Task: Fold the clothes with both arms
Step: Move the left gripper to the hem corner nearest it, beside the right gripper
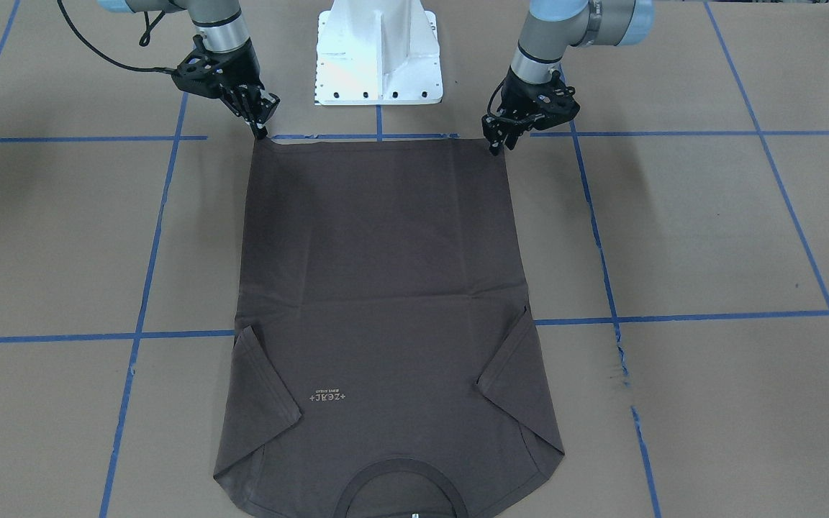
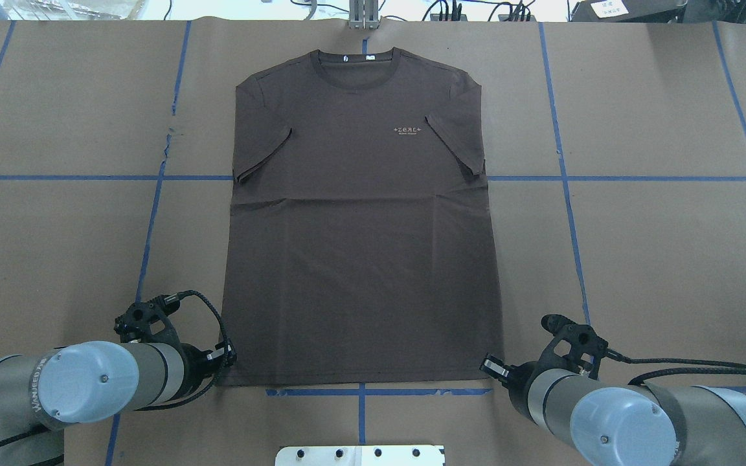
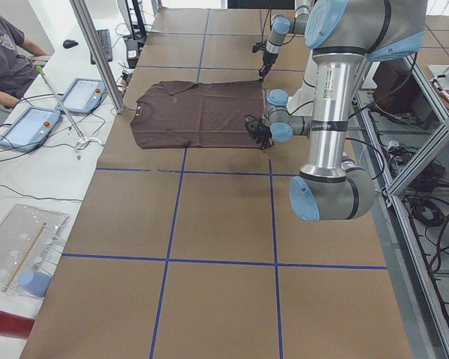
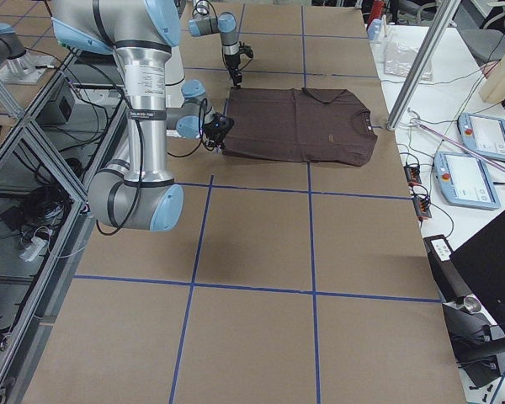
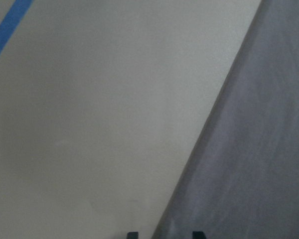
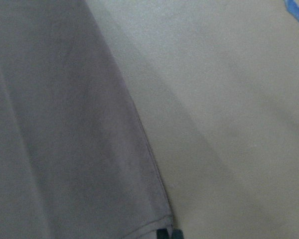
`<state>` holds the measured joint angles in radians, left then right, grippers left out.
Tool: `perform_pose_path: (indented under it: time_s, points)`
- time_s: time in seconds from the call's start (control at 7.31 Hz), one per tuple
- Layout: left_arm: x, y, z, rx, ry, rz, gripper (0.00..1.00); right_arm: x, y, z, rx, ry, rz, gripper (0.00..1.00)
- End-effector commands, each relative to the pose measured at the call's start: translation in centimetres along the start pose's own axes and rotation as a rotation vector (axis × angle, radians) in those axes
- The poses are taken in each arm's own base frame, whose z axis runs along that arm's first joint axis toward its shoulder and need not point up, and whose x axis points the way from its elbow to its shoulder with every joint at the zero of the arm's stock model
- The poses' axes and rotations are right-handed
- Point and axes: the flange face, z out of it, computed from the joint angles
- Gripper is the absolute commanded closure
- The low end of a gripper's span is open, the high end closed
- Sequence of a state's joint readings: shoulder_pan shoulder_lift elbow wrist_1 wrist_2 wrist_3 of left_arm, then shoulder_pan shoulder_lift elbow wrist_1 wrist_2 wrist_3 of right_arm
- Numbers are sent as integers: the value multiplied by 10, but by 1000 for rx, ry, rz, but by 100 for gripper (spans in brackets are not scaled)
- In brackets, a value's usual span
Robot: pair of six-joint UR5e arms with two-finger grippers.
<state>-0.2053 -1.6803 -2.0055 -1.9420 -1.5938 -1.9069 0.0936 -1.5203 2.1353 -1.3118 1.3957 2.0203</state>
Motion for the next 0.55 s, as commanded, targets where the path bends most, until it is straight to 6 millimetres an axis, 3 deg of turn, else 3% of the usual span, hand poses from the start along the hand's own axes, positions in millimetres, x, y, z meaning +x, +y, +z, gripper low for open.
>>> perform_pose_path:
  time_s: [0.0,0.41]
  points:
    - [-2,8,2,-12,-6,9,54,0,0,0,0,0,0,100]
    - [-5,16,5,-16,-34,15,58,-2,1,-3,-4,-7,0,100]
